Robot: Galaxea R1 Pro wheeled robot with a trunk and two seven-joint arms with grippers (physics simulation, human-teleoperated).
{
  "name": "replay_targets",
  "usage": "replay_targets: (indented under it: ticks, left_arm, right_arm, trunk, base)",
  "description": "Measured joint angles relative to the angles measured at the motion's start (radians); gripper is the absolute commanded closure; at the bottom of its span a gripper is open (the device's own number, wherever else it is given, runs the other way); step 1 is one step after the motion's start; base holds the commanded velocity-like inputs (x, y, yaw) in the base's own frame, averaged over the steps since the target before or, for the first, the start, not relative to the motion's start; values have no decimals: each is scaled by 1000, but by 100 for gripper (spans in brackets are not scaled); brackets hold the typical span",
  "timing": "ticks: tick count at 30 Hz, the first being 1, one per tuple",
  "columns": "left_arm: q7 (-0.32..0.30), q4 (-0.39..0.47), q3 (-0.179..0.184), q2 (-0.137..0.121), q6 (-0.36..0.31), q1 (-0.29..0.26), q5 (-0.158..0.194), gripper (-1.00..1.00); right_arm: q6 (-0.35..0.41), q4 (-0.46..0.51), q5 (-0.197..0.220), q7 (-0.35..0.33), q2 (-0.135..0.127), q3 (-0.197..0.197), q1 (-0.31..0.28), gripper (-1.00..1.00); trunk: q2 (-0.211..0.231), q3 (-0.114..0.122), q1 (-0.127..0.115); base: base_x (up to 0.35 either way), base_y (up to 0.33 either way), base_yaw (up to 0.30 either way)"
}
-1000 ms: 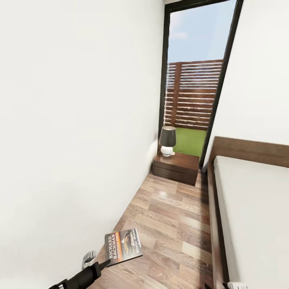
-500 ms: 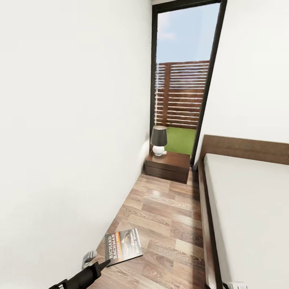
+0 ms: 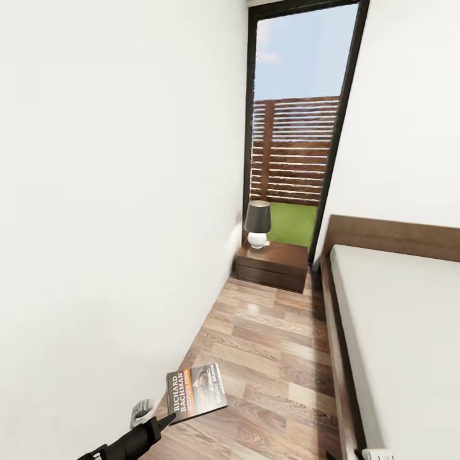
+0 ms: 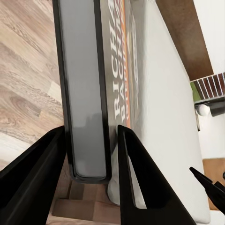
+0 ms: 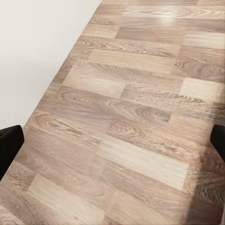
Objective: In the bedroom, move the book from the bed onto either nightstand, and place the two sandals side by side next to the bed.
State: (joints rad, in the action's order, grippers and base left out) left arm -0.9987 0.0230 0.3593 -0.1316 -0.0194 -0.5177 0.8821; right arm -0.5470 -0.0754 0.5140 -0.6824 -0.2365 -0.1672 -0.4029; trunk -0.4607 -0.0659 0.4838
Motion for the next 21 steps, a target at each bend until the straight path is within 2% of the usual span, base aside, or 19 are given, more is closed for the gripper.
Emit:
replay_targets:
  ticks: [9, 17, 21]
  left_arm:
    - [0, 0, 0, 0, 0, 0, 0, 100]
    - [0, 0, 0, 0, 0, 0, 0, 100]
    - [1, 0, -1, 0, 0, 0, 0, 100]
  right_arm:
    - [0, 0, 0, 0, 0, 0, 0, -100]
    - [0, 0, 0, 4, 0, -1, 0, -100]
    - [0, 0, 0, 4, 0, 0, 0, -100]
  trunk:
    - [0, 0, 0]
    - [0, 0, 0]
    - [0, 0, 0]
  base:
    - [2, 12, 1]
    - [0, 0, 214]
    - [17, 0, 88]
